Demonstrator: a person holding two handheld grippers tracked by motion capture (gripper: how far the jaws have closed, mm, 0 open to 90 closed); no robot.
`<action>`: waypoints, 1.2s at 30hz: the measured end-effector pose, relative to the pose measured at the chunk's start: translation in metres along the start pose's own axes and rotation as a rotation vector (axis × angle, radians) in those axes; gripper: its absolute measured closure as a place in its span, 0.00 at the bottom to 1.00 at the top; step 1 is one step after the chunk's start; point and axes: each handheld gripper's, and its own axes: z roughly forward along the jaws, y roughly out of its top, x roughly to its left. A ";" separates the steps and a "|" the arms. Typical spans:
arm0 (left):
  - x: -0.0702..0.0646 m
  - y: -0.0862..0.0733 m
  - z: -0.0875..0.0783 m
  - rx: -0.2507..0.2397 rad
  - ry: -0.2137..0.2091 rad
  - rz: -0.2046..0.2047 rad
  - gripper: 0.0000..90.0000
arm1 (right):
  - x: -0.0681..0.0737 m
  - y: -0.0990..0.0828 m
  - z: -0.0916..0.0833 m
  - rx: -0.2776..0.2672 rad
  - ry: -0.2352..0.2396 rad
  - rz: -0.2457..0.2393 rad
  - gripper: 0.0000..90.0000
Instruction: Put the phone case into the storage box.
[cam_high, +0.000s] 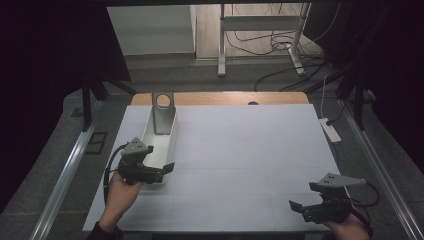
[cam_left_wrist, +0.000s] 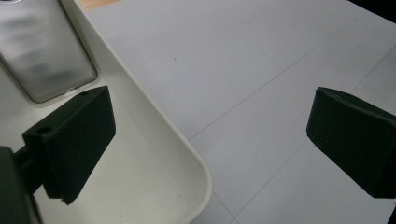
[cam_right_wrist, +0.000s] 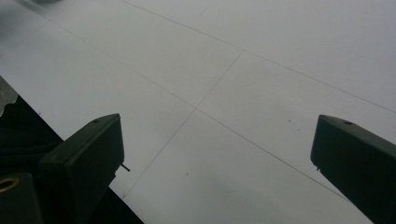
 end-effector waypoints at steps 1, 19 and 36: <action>0.000 -0.001 -0.001 -0.002 -0.001 -0.001 0.02 | 0.000 0.000 0.000 0.000 0.000 0.000 0.04; -0.001 -0.014 -0.015 -0.029 -0.006 -0.029 0.02 | 0.000 0.000 0.000 0.006 0.003 0.000 0.04; -0.003 -0.025 -0.026 -0.038 0.004 -0.042 0.02 | 0.000 0.000 0.000 0.005 0.003 0.001 0.03</action>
